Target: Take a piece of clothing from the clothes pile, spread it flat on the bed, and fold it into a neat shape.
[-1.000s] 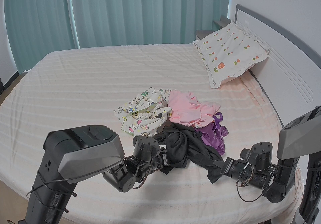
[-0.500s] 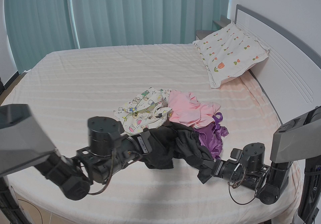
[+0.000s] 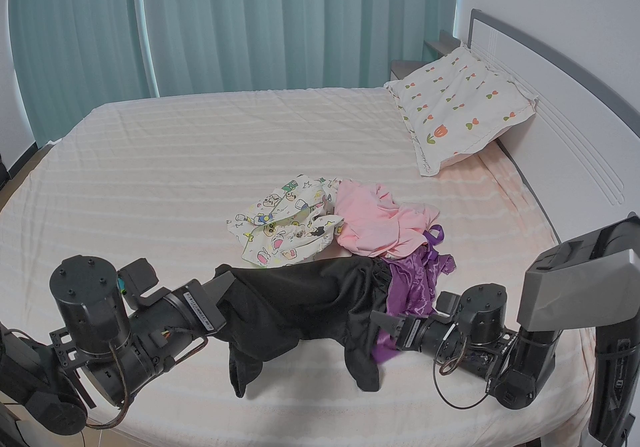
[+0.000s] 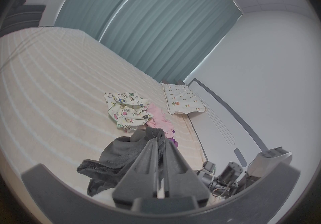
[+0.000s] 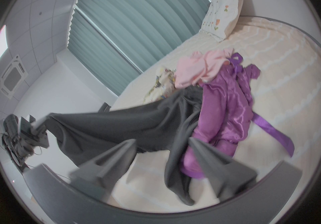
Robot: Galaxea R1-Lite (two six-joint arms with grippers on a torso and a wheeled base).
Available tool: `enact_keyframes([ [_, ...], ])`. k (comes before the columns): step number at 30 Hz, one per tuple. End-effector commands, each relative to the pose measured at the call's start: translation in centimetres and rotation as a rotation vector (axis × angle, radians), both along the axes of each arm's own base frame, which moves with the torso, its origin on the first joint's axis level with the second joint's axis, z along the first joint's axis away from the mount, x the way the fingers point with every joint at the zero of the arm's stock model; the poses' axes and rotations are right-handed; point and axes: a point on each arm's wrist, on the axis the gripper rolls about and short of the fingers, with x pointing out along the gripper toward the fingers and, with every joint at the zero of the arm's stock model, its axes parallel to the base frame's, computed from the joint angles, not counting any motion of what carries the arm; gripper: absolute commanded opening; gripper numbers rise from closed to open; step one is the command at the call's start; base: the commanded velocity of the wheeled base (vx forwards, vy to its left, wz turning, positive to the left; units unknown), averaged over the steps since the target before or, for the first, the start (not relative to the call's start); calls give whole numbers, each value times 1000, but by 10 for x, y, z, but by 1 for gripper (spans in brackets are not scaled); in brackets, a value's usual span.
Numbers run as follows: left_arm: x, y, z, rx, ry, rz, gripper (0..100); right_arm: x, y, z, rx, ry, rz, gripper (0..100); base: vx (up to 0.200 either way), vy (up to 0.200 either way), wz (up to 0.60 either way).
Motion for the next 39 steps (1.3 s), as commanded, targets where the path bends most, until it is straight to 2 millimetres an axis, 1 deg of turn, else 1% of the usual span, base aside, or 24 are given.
enact_keyframes([
  [1, -14, 10, -9, -24, 52, 11, 0, -2, -1, -47, -94, 102, 28, 100, 0, 0, 0],
  [3, -17, 12, -11, -27, 65, 12, 0, 0, -1, -53, -115, 103, 34, 100, 0, 0, 0],
  [6, -18, 13, -10, -37, 64, 18, 0, 5, 1, -49, -100, 76, 24, 100, 0, 0, 0],
  [8, -20, 16, -5, -49, 40, 35, 0, 14, 1, -31, -61, 16, 7, 100, 0, 0, 0],
  [9, -21, 17, -2, -54, 29, 42, 0, 15, 2, -22, -40, -4, 12, 100, 0, 0, 0],
  [11, -22, 19, 1, -61, 10, 54, 0, 13, 4, -13, -21, -15, 34, 100, 0, 0, 0],
  [13, -23, 22, 8, -70, -22, 79, 0, 9, 10, -16, -22, 0, 77, 100, 0, 0, 0],
  [15, -24, 25, 9, -66, -33, 89, 0, 8, 12, -21, -32, 16, 82, 100, 0, 0, 0],
  [16, -24, 28, 11, -56, -47, 101, 0, 13, 10, -34, -60, 52, 70, 100, 0, 0, 0],
  [19, -23, 32, 14, -54, -62, 118, 0, 31, 0, -46, -71, 73, 9, 100, 0, 0, 0],
  [21, -23, 32, 14, -54, -62, 118, 0, 31, 0, -46, -71, 73, 9, 100, 0, 0, 0],
  [22, -23, 36, 18, -66, -82, 138, 0, 40, -15, -54, -83, 98, -41, 100, 0, 0, 0],
  [24, -22, 38, 19, -57, -90, 148, 0, 43, -22, -56, -86, 110, -65, 100, 0, 0, 0],
  [25, -22, 38, 19, -57, -90, 148, 0, 43, -22, -56, -86, 110, -65, 100, 0, 0, 0],
  [26, -21, 40, 18, -43, -91, 160, 0, 44, -28, -58, -93, 124, -85, 100, 0, 0, 0],
  [32, -21, 41, 17, -39, -88, 158, 0, 44, -29, -63, -130, 162, -116, 100, 0, 0, 0],
  [35, -21, 40, 16, -37, -84, 153, 0, 46, -26, -67, -159, 182, -128, 100, 0, 0, 0],
  [36, -22, 40, 17, -38, -85, 153, 0, 47, -26, -67, -168, 189, -131, 0, 0, 0, 0],
  [39, -22, 40, 16, -36, -83, 152, 0, 47, -24, -68, -191, 214, -130, 0, 0, 0, 0],
])
